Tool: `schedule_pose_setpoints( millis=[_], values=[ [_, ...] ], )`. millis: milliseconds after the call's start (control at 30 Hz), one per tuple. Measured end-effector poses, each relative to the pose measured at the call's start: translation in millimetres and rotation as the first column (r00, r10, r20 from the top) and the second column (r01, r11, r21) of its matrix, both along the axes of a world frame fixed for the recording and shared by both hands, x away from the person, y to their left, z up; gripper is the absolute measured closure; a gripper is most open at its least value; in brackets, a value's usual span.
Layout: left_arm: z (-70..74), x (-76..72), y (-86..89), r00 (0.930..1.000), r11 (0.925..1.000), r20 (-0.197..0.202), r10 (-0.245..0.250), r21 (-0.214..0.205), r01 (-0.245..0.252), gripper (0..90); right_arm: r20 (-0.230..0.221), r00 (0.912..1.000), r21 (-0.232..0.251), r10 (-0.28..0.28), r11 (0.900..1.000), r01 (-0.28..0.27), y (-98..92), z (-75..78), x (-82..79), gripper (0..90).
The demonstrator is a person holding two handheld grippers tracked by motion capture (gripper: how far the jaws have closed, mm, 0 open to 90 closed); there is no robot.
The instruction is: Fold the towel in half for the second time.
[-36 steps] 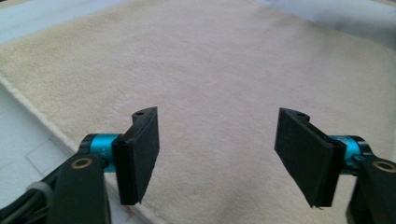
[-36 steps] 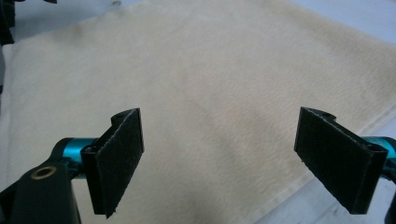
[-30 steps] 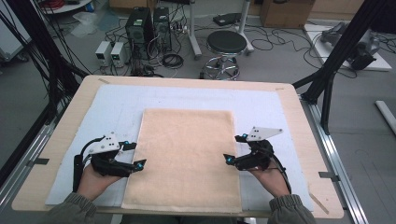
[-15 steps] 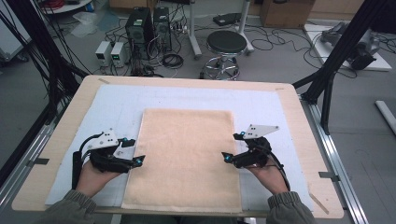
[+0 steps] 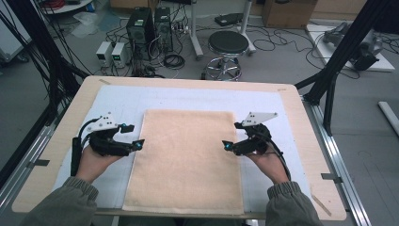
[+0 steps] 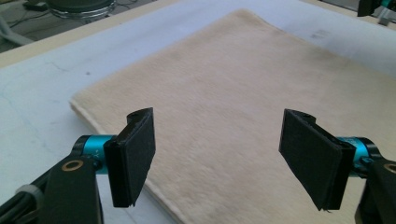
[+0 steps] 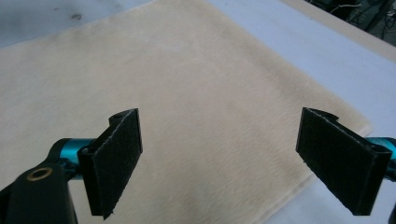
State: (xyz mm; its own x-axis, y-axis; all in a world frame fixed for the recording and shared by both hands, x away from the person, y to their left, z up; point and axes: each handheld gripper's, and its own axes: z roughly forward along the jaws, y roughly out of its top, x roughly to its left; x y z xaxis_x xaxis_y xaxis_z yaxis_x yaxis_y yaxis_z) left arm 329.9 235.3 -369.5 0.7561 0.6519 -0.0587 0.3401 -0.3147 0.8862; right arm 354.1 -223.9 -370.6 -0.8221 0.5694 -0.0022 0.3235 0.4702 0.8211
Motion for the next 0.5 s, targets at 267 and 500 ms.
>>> schedule_pose_setpoints(
  millis=[267,500],
  values=[
    [17.0,41.4,5.3,0.9977,0.9976,0.010,0.067,-0.014,-0.067,30.5,0.014,0.9983,0.006,-0.057,0.9983,0.057,-3.5,18.8,44.6,14.5],
    [20.4,78.1,1.7,0.9900,0.9899,0.008,0.141,-0.019,-0.140,31.9,0.020,0.9900,0.023,-0.140,0.9900,0.139,-7.1,21.7,77.9,17.6]
  ],
)
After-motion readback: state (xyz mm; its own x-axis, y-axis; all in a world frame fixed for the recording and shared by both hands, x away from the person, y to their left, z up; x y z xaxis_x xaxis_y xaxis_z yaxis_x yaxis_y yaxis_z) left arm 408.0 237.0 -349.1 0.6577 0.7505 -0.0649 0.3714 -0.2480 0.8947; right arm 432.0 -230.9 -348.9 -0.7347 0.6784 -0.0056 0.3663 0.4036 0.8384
